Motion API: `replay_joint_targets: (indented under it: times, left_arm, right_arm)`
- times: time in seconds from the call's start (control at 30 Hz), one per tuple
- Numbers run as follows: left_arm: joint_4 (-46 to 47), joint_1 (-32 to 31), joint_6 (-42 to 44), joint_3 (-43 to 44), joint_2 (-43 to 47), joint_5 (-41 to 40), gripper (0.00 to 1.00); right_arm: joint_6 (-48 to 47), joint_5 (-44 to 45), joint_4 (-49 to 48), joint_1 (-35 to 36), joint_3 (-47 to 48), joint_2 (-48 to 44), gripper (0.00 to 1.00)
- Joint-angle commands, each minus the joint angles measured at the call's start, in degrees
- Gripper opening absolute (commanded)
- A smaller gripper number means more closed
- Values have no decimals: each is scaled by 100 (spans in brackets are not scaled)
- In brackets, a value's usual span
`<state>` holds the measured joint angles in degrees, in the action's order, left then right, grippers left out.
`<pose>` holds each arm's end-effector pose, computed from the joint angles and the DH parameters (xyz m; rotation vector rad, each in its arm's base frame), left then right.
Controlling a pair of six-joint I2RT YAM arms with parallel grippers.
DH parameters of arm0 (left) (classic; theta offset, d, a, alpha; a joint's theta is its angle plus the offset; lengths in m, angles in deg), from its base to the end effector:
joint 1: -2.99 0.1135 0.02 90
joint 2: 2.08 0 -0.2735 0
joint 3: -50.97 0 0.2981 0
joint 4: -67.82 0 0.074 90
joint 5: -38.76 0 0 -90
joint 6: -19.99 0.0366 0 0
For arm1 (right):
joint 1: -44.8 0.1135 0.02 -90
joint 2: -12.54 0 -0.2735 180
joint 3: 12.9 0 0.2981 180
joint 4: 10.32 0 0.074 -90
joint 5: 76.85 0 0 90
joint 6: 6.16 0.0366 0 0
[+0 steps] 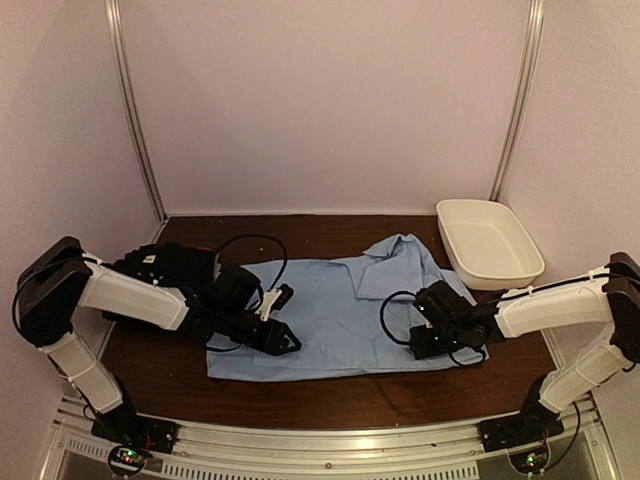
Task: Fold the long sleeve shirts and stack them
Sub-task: Move the 1/3-folded shirt to the center of the board.
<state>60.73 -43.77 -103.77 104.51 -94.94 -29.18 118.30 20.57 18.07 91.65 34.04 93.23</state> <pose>0.2220 -0.2561 0.1196 0.4955 2.5594 -1.0582 0.1916 0.1975 0.1203 -0.2458 2.6633 0.3006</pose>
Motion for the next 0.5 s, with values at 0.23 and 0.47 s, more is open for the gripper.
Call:
replay_joint_targets:
  times: [0.23, 0.47]
  left_arm:
    - [-275, -635, 424, -374, -162, -1599, 43]
    - [-1235, -1387, 584, -344, -171, -2552, 44]
  right_arm:
    - [446, 858, 502, 80, -194, 196, 56]
    - [1069, 1133, 1314, 675, -78, 206, 57]
